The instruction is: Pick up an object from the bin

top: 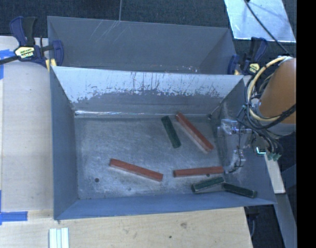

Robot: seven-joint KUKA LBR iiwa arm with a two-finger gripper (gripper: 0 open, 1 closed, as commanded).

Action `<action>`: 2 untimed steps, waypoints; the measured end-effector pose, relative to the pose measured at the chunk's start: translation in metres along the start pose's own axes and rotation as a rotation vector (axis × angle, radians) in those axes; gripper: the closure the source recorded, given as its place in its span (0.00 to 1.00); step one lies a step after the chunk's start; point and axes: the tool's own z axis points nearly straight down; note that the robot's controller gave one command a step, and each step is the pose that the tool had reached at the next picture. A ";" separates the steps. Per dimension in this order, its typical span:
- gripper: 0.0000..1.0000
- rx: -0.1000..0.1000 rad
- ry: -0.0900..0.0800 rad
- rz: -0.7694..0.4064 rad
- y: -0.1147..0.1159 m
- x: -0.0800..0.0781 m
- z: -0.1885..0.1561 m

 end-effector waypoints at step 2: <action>1.00 0.002 -0.011 0.030 0.005 -0.072 0.094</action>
Offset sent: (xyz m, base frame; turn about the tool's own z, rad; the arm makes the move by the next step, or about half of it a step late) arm 0.0700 0.0052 -0.0949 0.0320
